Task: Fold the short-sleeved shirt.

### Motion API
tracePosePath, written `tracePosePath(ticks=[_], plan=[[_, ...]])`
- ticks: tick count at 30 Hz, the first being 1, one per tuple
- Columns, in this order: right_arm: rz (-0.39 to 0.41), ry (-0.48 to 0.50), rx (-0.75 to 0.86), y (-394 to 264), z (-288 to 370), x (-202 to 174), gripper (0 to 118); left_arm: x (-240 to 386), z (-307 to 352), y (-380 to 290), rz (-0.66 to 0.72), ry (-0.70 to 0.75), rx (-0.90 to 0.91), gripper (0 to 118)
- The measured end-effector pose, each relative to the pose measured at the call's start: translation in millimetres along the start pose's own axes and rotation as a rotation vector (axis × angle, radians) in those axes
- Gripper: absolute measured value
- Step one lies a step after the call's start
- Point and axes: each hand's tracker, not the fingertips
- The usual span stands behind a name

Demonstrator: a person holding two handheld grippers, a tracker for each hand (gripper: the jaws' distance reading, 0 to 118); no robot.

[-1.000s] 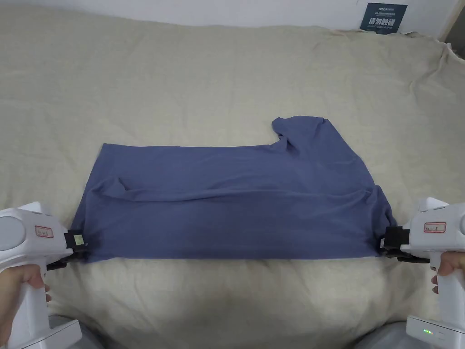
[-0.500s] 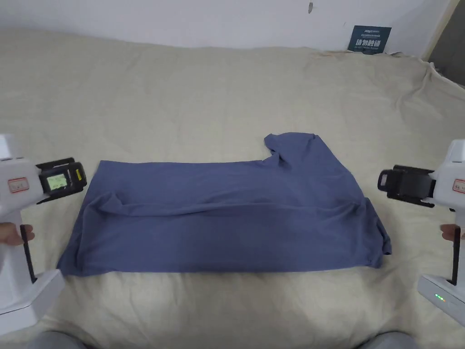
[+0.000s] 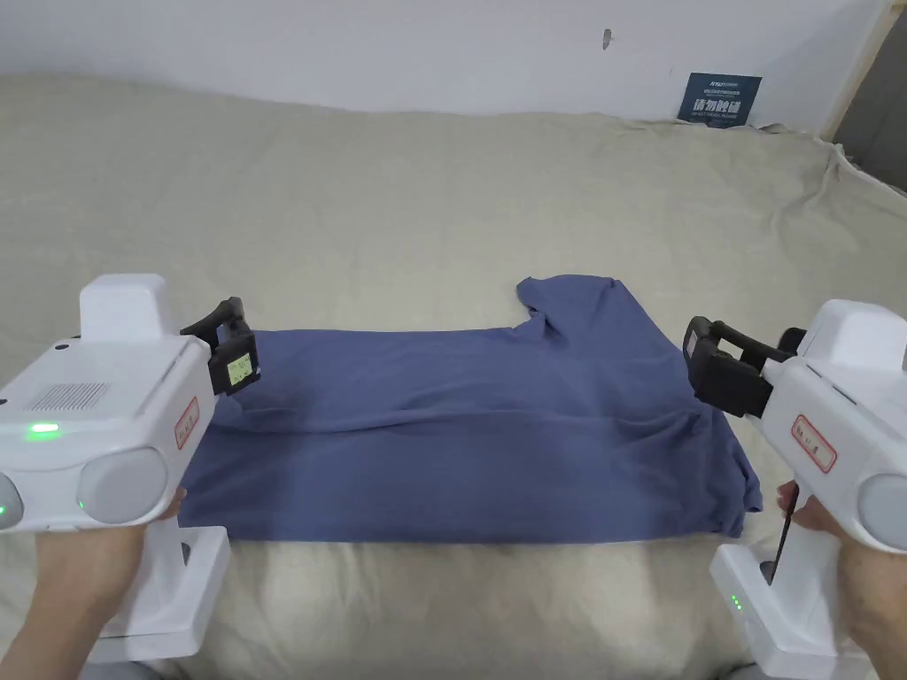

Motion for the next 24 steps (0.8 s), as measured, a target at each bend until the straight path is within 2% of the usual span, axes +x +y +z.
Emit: tracePosePath(ticks=[2, 4, 5, 24], plan=[[-0.001, 0.006, 0.011, -4, 2, -4, 40, 3, 0, -2, 0.003, 0.000, 0.007, 25], [0.002, 0.011, 0.011, -5, 2, -8, 15, 5, 1, -4, -0.003, 0.003, 0.010, 11], [0.000, 0.012, 0.013, -7, 1, -9, 2, 5, 2, -5, -0.004, 0.000, 0.011, 0], [0.008, 0.031, 0.008, -11, -4, -22, 0, 5, -14, -6, 0.011, -0.012, -0.024, 0]])
